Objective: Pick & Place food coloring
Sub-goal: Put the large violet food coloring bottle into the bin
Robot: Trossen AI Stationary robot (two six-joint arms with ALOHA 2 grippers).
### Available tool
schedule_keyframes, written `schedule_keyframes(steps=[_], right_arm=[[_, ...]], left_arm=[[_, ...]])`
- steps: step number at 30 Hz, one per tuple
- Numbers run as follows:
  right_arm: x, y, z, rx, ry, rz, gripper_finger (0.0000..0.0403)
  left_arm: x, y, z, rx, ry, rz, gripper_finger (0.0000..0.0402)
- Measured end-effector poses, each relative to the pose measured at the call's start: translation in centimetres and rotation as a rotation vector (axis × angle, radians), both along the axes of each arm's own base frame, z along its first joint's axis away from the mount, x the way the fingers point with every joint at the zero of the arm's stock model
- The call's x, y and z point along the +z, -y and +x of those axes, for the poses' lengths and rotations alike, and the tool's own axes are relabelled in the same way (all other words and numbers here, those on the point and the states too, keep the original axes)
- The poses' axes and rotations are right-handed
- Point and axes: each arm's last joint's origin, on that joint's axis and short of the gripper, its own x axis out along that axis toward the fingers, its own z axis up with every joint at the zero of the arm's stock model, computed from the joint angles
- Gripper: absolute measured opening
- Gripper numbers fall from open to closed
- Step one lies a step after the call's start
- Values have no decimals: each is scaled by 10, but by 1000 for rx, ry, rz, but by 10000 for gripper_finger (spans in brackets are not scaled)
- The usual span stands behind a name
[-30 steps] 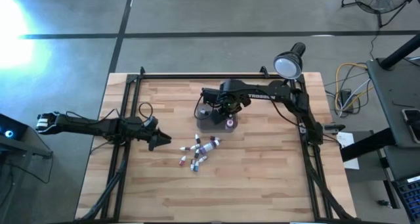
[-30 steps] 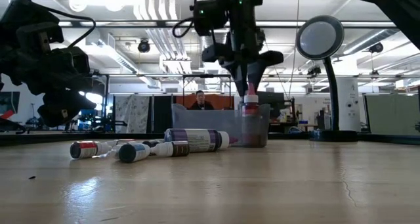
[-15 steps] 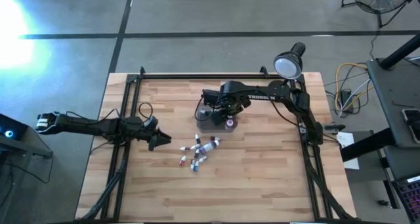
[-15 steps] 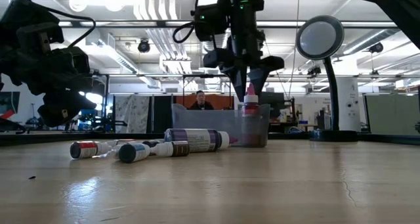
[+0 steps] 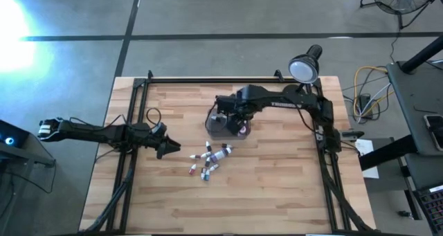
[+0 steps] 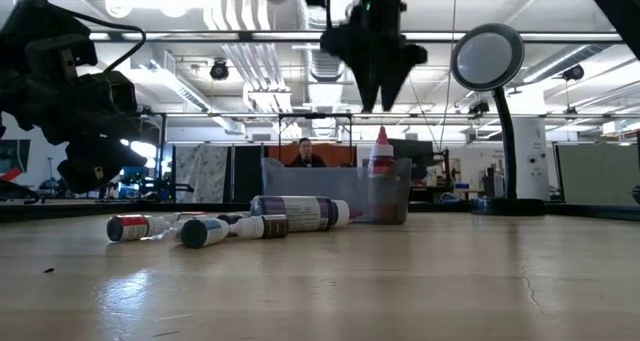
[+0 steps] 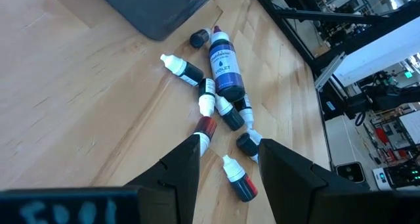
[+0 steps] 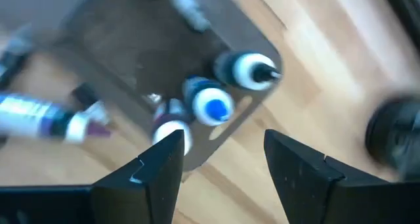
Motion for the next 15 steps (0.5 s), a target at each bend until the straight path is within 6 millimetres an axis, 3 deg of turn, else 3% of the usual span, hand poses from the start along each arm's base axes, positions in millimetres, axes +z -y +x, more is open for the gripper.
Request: schedule_keyframes(steps=[3, 6, 12, 15], right_arm=[[13, -35, -1, 246, 47, -22, 205], [12, -75, -1, 498, 37, -34, 205], [-29, -144, 3, 843, 30, -54, 205], [-54, -155, 8, 857, 73, -59, 205]], left_arm=[[0, 0, 0, 0, 1, 0, 131], [0, 0, 0, 7, 1, 3, 131], [0, -1, 0, 23, -1, 16, 131], [0, -1, 0, 25, -3, 17, 131]])
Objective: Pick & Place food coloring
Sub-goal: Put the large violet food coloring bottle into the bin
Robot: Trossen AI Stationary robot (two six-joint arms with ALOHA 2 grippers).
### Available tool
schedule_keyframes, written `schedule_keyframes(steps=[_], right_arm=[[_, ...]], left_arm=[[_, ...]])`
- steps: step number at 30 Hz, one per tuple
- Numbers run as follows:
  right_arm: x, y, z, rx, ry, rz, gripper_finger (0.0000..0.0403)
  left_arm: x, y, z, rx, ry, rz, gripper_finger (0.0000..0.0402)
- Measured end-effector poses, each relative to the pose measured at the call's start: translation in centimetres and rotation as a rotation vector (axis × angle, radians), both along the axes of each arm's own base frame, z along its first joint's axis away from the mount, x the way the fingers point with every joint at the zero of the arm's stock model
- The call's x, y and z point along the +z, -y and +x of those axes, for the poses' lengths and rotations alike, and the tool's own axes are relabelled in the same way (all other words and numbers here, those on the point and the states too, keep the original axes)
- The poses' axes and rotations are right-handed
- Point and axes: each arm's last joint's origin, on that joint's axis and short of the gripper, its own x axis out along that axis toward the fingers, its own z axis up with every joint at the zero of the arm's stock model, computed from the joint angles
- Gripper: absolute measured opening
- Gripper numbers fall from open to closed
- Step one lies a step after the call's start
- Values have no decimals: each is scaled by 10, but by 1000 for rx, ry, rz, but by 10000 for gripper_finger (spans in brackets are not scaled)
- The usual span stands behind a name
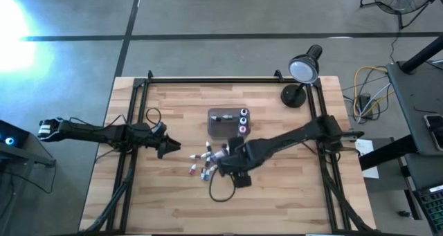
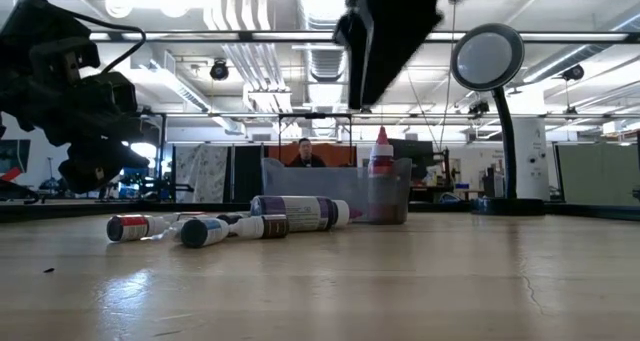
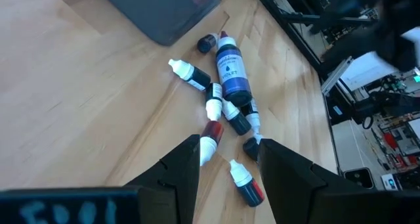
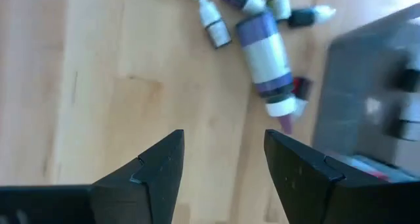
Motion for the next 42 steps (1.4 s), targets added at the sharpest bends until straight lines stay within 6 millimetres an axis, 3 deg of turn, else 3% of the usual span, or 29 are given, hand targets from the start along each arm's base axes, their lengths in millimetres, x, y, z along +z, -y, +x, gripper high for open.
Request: schedule_keyframes(steps=[4, 8, 12, 21, 31, 42], right_arm=[[-26, 11, 9, -26, 9, -13, 200], [-49, 23, 20, 57, 6, -43, 193], [-62, 34, 25, 69, -28, -56, 191], [-67, 47, 28, 49, -40, -49, 191], [-88, 47, 22, 24, -34, -13, 191], [-81, 28, 17, -49, -38, 68, 191]], left_arm=[[0, 0, 0, 2, -1, -2, 131], [0, 0, 0, 4, -2, -8, 131], [0, 0, 0, 18, -4, -36, 131], [0, 0, 0, 31, -6, -64, 131], [0, 0, 0, 31, -6, -64, 131], [0, 0, 0, 28, -6, -56, 131]])
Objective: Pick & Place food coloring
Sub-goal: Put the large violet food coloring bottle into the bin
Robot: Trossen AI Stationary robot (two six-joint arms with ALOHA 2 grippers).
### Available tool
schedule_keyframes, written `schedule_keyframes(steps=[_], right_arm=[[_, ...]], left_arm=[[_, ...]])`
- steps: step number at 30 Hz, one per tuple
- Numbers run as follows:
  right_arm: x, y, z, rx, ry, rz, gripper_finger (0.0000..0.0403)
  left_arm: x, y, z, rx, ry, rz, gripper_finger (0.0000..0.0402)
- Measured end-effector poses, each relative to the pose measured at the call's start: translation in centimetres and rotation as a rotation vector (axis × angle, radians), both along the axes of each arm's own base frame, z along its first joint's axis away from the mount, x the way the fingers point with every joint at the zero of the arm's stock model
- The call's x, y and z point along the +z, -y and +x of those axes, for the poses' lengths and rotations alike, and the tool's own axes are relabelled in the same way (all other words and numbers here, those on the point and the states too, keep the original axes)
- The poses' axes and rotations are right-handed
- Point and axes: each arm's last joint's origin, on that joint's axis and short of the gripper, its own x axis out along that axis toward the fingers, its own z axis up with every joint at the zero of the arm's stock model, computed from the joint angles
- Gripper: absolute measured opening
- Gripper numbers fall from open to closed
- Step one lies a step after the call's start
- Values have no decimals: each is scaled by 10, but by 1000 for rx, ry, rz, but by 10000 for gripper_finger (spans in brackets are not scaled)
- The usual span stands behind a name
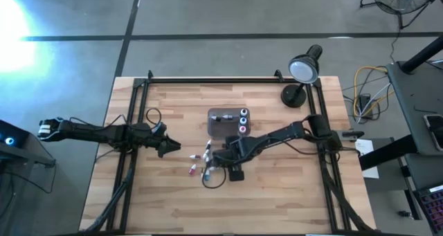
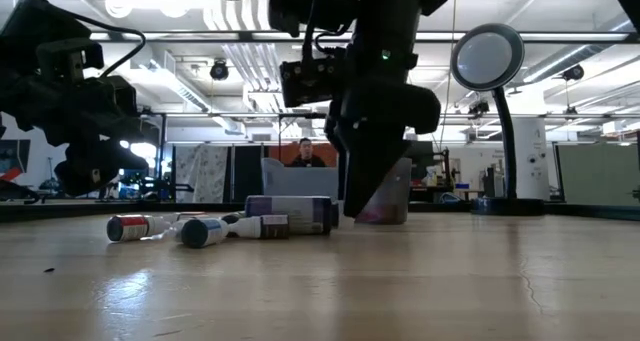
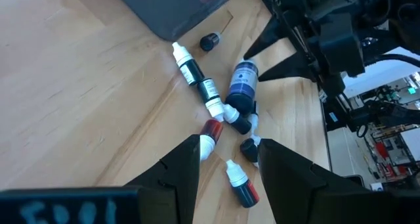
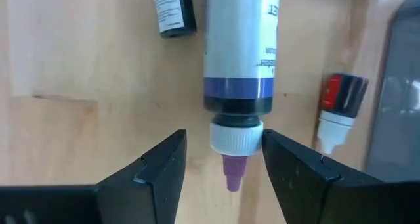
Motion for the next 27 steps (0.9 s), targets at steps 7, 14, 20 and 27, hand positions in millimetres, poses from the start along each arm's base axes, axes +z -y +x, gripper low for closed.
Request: schedule_keyframes(steps=[7, 14, 20, 27], right_arm=[[-1, -6, 2, -13, 39, 15, 191], [-11, -6, -1, -95, 50, 37, 191], [-18, -5, -6, -213, 32, 61, 189], [-15, -6, -3, -239, 55, 67, 175]], left_arm=[[0, 0, 0, 1, 0, 2, 131], [0, 0, 0, 2, 0, 1, 131], [0, 0, 0, 2, 0, 0, 131], [0, 0, 0, 3, 0, 0, 131]])
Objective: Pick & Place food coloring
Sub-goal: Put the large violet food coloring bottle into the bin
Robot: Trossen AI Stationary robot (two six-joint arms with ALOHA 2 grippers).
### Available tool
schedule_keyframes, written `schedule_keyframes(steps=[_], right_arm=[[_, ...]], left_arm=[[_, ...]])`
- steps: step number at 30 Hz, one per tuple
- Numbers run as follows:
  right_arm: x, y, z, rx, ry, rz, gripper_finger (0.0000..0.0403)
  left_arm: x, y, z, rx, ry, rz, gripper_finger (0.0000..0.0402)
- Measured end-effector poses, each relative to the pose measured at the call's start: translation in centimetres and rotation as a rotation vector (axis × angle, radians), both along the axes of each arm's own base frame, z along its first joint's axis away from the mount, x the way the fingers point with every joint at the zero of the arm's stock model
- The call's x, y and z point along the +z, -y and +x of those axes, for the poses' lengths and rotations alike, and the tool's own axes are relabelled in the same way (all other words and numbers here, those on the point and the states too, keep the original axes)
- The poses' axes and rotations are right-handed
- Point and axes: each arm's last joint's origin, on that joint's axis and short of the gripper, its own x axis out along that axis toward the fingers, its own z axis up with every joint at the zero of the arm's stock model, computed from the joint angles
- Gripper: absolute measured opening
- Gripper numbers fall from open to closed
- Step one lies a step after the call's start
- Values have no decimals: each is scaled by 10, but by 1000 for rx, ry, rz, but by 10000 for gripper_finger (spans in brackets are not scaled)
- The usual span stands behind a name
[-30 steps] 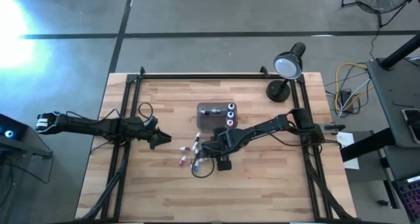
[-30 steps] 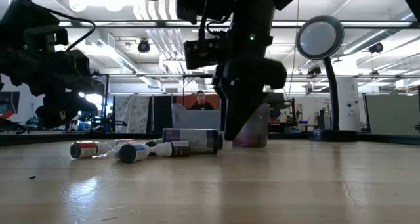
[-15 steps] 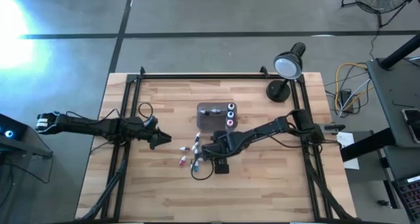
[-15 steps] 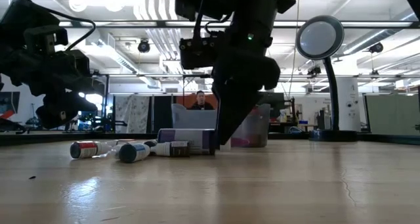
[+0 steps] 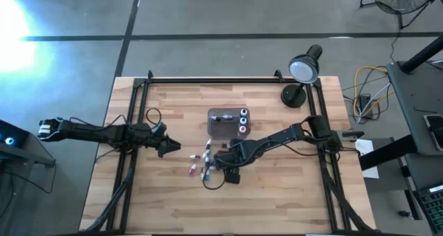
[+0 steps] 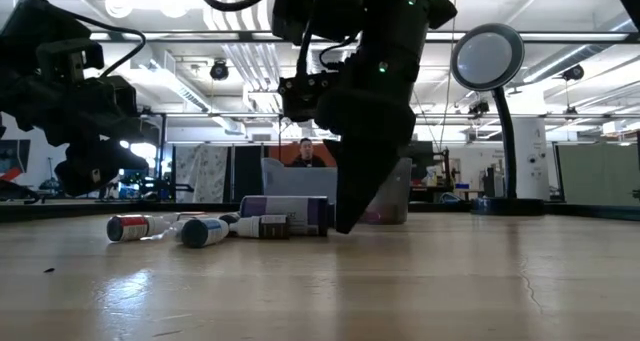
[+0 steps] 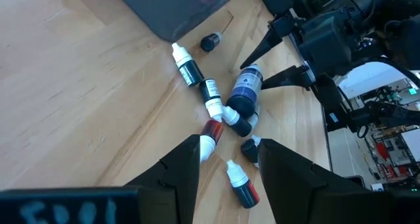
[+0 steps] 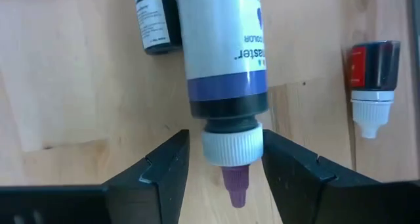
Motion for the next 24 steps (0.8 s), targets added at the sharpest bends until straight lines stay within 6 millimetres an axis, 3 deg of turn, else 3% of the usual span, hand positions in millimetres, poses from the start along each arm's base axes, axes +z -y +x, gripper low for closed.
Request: schedule_keyframes(steps=[5, 13, 16, 19, 24], right_arm=[[-1, 0, 0, 0, -2, -1, 165], [0, 1, -1, -28, -9, 4, 104], [3, 2, -4, -78, -31, 39, 102], [15, 2, -10, -140, -138, 164, 102], [39, 2, -24, -274, -462, 534, 105]], left_arm=[[0, 0, 0, 1, 0, -3, 131], [0, 0, 0, 4, 0, -8, 131], [0, 0, 0, 4, 0, -8, 131], [0, 0, 0, 4, 0, -8, 131], [0, 0, 0, 0, 0, 1, 131]])
